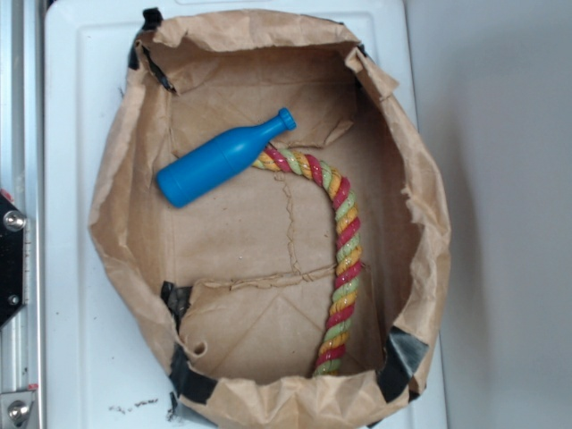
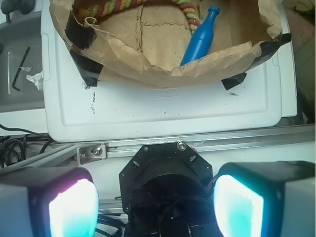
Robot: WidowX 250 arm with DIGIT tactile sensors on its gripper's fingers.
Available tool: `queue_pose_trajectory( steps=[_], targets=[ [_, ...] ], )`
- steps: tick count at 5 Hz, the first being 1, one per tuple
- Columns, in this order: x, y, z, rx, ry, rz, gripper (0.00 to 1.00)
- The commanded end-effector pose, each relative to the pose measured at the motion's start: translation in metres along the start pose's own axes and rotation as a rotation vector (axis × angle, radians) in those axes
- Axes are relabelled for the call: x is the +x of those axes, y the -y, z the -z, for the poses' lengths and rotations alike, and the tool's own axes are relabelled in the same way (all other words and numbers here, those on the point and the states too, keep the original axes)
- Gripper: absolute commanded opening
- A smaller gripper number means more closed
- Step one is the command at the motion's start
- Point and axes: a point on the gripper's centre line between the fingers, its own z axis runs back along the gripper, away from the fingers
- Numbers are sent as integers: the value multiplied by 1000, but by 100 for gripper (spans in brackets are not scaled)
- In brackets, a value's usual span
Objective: Grab the blue bottle.
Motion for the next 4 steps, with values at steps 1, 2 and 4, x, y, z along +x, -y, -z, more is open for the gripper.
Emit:
queue_pose_trajectory(
  steps=[1, 2, 4],
  targets=[
    [0, 0, 0, 0, 0, 0, 100],
    [49, -22, 15, 69, 43, 16, 100],
    [146, -44, 47, 19, 95, 50, 100]
  ],
)
